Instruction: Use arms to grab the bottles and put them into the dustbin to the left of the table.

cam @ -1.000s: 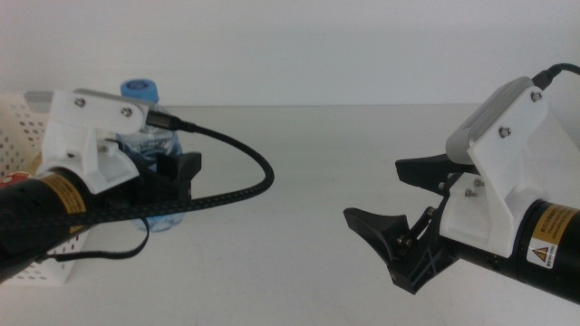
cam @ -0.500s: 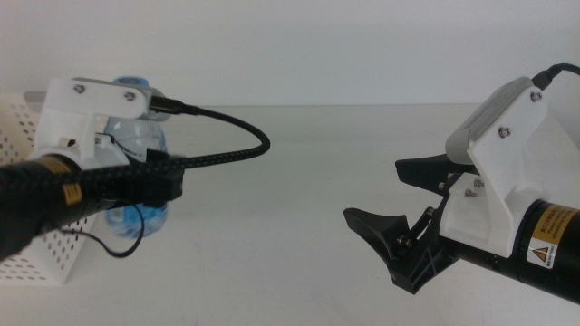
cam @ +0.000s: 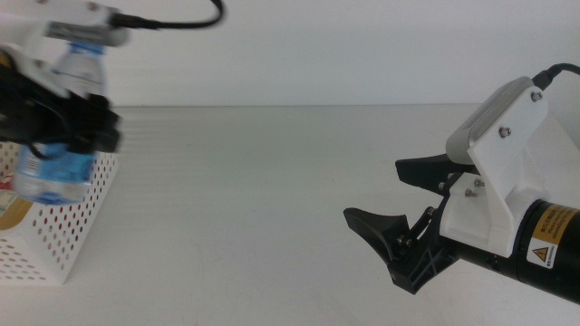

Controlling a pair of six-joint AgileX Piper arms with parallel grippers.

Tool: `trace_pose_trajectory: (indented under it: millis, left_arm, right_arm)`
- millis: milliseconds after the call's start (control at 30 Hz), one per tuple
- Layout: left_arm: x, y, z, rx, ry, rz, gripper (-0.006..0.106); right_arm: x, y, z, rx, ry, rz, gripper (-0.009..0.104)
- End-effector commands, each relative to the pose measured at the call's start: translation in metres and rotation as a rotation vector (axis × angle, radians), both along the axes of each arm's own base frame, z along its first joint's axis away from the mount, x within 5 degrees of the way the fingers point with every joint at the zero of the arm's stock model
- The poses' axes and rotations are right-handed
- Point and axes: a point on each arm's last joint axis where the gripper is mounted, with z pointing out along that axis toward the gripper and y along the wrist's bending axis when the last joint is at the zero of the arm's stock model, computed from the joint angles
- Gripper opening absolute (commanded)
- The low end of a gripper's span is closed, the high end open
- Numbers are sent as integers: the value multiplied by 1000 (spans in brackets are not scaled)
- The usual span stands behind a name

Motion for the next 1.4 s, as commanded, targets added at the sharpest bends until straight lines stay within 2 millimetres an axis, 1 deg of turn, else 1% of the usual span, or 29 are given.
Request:
trace_pose_trajectory:
  millis: [0,133,233,400,567,667,800,1033,1133,1233,1267,1300,1367]
  left_arm:
    - [6,17,25,18,-90,45,-5]
    - [24,54,26,15,-86,139,-5]
    - [39,74,22,-11,-53,164,-5]
    - [72,108,-2,-11,63,200,-5]
    - [98,128,-18,-4,139,214,-5]
    - [107,134,-30,22,166,223,-5]
    - [115,139,-49,8,223,295,-5]
    - [125,141,-83,10,346,251,-4]
    - [128,142,-93,12,376,229,0]
    - [130,141,-97,3,381,223,10]
    - [130,141,-98,1,383,223,16]
    - [130,141,-98,1,383,223,22]
    - [131,141,-98,5,381,218,39]
  right_arm:
    - [0,1,18,74,-92,4,79]
    - [0,1,18,74,-92,4,79]
    - [0,1,18,74,-92,4,79]
    - [0,1,18,74,-92,4,79]
    - [0,1,18,74,-92,4,79]
    - [0,1,18,74,-92,4,79]
    - [0,1,18,74,-92,4,79]
    - [0,1,18,74,-92,4,79]
    - [0,1,18,74,-92,4,79]
    - [0,1,18,74,-92,4,79]
    - [0,1,18,74,-92,4,79]
    - [0,1,18,74,-92,4,79]
    - [0,1,18,74,-92,4,79]
